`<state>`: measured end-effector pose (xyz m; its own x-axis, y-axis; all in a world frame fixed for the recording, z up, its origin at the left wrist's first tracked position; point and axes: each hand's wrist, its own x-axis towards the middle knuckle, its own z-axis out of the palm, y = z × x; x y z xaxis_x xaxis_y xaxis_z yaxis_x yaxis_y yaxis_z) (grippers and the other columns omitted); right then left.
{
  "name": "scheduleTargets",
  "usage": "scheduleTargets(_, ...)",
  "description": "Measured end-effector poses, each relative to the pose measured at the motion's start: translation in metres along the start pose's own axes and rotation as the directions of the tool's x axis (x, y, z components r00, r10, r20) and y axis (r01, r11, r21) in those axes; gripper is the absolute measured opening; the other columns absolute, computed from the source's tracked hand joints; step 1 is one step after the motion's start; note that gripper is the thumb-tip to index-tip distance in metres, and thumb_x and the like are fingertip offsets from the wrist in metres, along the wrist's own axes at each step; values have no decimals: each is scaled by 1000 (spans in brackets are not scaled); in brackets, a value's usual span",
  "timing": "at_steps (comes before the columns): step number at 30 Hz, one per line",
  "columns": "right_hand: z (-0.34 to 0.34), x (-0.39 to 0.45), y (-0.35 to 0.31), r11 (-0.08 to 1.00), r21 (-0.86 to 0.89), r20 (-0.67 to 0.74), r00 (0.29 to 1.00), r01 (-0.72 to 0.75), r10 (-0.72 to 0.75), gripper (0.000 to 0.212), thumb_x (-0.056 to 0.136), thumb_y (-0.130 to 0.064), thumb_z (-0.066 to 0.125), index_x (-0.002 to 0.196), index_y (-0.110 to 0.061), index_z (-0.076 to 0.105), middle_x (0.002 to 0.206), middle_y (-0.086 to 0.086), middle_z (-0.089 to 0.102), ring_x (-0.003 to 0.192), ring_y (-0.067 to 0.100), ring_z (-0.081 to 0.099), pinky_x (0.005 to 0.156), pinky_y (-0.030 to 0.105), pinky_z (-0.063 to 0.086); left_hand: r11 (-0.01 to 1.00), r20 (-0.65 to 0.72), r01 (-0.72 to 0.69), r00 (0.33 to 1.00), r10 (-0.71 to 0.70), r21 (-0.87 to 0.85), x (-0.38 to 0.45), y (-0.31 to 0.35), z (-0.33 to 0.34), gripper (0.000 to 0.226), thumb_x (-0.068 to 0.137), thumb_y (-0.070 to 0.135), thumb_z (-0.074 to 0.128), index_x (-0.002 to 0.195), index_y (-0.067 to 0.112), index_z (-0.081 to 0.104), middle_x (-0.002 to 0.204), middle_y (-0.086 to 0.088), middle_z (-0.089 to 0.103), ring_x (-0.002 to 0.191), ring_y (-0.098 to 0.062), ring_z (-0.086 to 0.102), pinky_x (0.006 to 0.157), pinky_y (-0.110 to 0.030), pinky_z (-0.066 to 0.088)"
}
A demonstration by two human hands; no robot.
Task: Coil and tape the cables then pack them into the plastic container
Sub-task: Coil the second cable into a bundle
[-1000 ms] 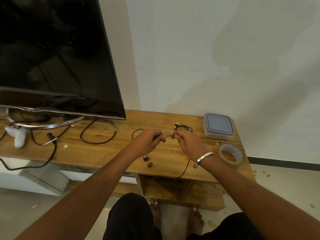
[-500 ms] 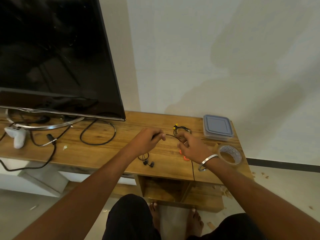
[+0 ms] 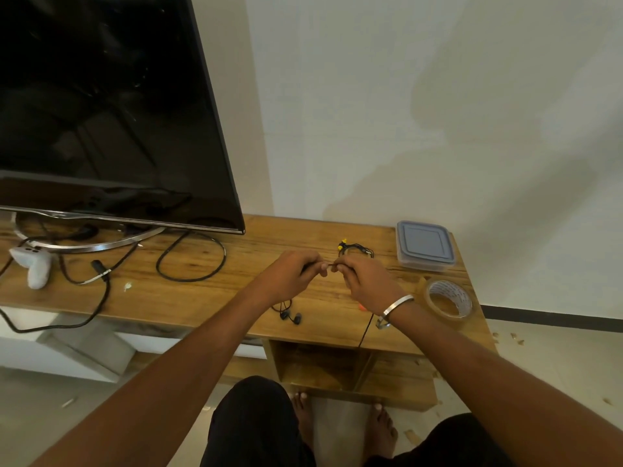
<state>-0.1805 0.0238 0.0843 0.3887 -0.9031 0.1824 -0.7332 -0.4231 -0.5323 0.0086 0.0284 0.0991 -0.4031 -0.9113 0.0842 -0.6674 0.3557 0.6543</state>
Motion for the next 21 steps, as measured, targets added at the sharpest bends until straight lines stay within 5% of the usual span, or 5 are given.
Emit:
scheduleTargets(4,-5,-5,10,994,-18,-16,994,-108,108,24,99,-17,40,102,-13,64,65,-21,44,54,-6,41,49,11,27,998,-9,62,998,-62,14,-3,-10,-3,23,101,28,50,95,17,70,58,11,47,45,-4,40,47,-16,32)
scheduleTargets(8,-6,-11,22,980,20,20,980,-199,198,23,99,-20,39,102,-18,61,87,-7,63,56,-6,52,43,12,36,997,-17,72,997,-72,2,-6,-15,-4,24,101,29,49,95,18,70,57,11,48,46,-5,36,46,-16,30)
scheduleTargets(13,-2,-13,14,979,40,126,973,-201,194,25,96,-17,46,119,-14,57,105,5,65,85,15,62,70,25,50,997,-23,79,997,-79,-8,-2,-15,2,25,101,31,49,95,18,70,56,7,47,46,-7,36,48,-21,30)
scheduleTargets(16,4,-11,0,984,118,151,982,-130,112,33,94,-20,50,127,-18,49,105,2,62,83,13,60,71,23,46,999,3,37,999,-37,1,1,-11,7,23,100,28,51,93,18,70,59,9,49,48,-6,37,47,-18,30)
scheduleTargets(21,6,-2,-16,995,89,102,994,-52,43,21,98,-18,43,110,-13,59,84,5,68,73,16,62,63,24,47,1000,8,6,1000,-6,-5,4,-5,13,21,101,23,50,85,20,64,61,10,51,51,-5,43,49,-17,31)
